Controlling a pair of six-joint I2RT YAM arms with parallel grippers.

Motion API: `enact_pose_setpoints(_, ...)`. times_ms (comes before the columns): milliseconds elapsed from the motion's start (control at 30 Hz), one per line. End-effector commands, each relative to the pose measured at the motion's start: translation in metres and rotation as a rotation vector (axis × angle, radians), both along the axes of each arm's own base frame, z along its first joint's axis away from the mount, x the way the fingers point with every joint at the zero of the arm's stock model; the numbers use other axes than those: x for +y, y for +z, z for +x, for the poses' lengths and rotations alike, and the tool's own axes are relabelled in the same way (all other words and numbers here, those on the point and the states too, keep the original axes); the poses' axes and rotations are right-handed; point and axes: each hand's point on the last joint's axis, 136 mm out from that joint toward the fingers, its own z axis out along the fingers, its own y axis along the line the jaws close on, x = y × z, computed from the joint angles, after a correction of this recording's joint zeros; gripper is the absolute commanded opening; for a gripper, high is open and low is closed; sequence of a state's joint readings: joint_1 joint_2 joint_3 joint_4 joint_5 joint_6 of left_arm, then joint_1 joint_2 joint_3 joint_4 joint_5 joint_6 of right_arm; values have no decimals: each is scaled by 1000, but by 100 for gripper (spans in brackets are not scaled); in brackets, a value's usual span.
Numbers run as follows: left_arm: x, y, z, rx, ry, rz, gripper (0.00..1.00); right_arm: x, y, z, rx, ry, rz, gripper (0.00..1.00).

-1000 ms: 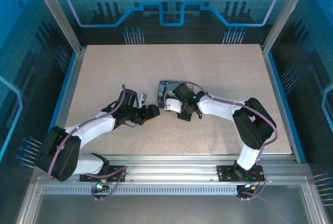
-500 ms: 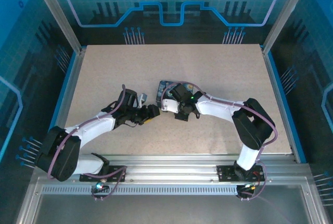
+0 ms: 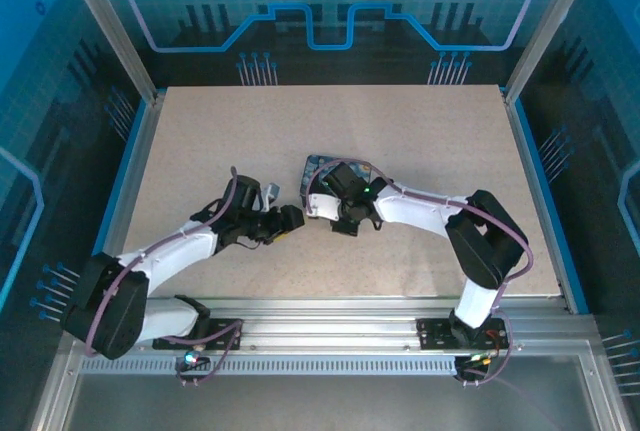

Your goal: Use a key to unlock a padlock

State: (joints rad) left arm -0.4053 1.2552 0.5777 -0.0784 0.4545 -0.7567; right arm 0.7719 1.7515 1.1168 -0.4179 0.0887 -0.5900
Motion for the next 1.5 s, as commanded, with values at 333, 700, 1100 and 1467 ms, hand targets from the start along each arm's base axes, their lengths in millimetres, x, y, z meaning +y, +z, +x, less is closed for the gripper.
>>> enact_pose_setpoints(333,17,5,2,-38,45,59,85,-8,75,9,-90,-165,221,0)
enact_pose_setpoints(700,18,31,27,-114,54,71,99,-87,108,37,-118,-547,363,0)
enact_pose_setpoints(1100,16,31,36,-93,62,62,99,-178,61,61,169,-1110,444,0)
enact_pose_setpoints(1467,17,28,34,-87,65,66,99,-176,7,63,453,-1252,456,0)
